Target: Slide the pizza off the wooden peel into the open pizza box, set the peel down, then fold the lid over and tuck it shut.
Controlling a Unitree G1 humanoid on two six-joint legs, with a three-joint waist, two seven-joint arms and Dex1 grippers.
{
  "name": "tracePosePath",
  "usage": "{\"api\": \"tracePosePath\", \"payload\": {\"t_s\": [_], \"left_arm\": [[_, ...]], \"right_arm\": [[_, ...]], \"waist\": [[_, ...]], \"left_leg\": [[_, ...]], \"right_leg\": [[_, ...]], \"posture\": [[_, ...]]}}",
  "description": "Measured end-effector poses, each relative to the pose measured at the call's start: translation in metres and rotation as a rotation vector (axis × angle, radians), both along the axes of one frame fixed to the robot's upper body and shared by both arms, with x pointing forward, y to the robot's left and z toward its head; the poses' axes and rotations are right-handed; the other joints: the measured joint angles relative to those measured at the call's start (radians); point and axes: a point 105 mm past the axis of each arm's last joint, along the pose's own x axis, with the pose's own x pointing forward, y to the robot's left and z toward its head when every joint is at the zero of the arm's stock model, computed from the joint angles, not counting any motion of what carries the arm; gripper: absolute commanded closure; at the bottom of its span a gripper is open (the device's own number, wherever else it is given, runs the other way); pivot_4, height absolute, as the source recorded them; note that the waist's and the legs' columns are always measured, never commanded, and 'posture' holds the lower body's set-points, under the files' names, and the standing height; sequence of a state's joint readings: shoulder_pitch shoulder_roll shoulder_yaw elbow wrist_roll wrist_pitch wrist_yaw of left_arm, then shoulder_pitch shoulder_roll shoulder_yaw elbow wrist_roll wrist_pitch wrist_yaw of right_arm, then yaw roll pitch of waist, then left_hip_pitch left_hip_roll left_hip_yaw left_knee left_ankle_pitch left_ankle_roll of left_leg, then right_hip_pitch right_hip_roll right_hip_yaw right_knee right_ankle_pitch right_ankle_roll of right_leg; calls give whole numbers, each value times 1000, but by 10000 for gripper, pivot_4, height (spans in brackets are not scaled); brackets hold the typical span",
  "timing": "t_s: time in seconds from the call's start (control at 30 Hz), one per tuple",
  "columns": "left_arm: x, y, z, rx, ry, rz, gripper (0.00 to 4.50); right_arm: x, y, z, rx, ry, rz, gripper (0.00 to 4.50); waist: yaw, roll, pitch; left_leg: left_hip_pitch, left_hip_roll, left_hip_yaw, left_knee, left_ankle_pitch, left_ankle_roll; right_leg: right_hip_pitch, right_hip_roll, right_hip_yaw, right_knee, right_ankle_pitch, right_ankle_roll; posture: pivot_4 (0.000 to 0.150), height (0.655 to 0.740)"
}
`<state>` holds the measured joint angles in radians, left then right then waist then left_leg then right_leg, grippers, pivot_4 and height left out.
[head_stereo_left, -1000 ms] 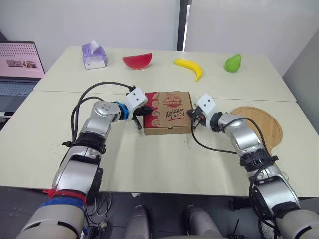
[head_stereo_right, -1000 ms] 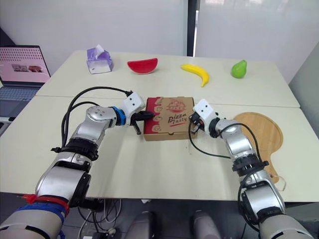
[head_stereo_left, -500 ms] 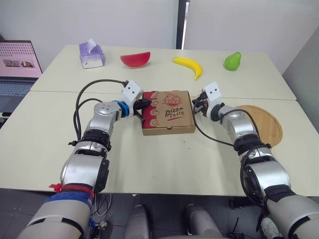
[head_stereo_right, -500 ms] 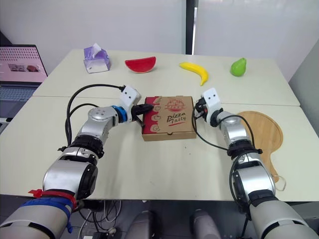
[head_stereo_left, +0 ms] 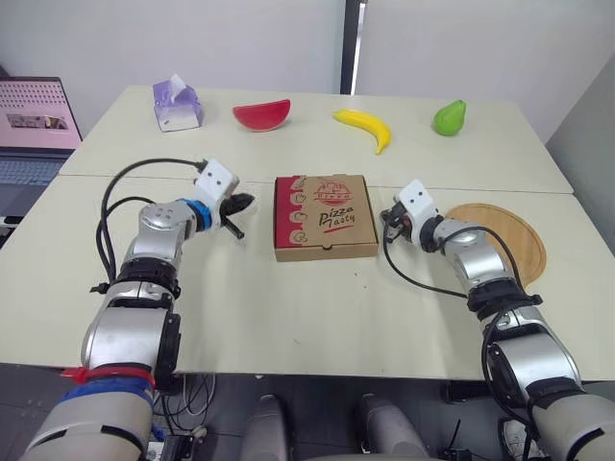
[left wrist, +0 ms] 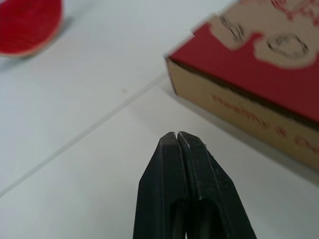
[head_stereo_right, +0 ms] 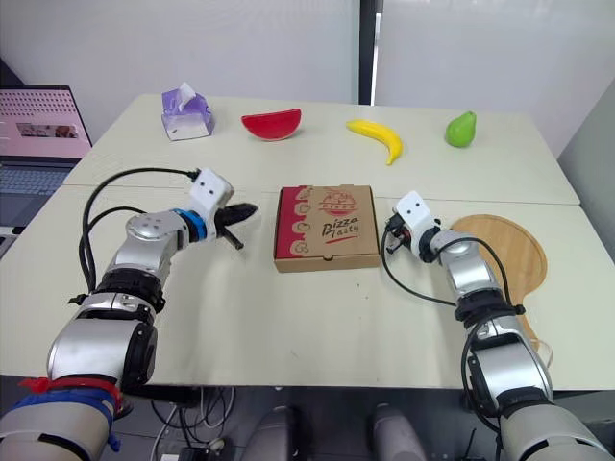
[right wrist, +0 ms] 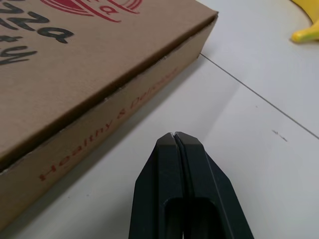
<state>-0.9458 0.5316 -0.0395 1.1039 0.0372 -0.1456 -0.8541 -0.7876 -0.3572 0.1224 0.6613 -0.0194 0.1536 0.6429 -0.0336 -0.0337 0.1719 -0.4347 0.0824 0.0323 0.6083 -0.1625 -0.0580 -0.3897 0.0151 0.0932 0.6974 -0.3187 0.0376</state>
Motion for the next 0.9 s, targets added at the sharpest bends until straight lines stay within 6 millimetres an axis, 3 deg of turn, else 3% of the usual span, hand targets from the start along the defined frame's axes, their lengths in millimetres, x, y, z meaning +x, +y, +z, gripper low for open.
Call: {"api": "tracePosePath", "payload": {"t_s": [0.07,0.23,0.57,0.9], "left_arm": [[-5,-10,-12,29,40,-62,45000],[-9,-26,-17,38,66,-142,45000],[-26,-36,-20,51,136,-296,45000],[-70,-60,-31,57,232,-492,45000]], "right_arm": [[-6,5,-3,2,10,39,44628],[-21,22,-9,34,66,108,44628],[-57,12,-13,16,118,123,44628],[-112,-7,-13,-46,180,119,44628]], "waist": [[0,0,0],[1,0,0],[1,0,0],[2,0,0]], "left_leg": [[0,0,0,0,0,0],[0,0,0,0,0,0],[0,0,0,0,0,0],[0,0,0,0,0,0]], "right_leg": [[0,0,0,0,0,0],[0,0,0,0,0,0],[0,0,0,0,0,0],[1,0,0,0,-1,0]], "posture": [[1500,7400],[1500,7400],[1500,7400],[1500,7400]]}}
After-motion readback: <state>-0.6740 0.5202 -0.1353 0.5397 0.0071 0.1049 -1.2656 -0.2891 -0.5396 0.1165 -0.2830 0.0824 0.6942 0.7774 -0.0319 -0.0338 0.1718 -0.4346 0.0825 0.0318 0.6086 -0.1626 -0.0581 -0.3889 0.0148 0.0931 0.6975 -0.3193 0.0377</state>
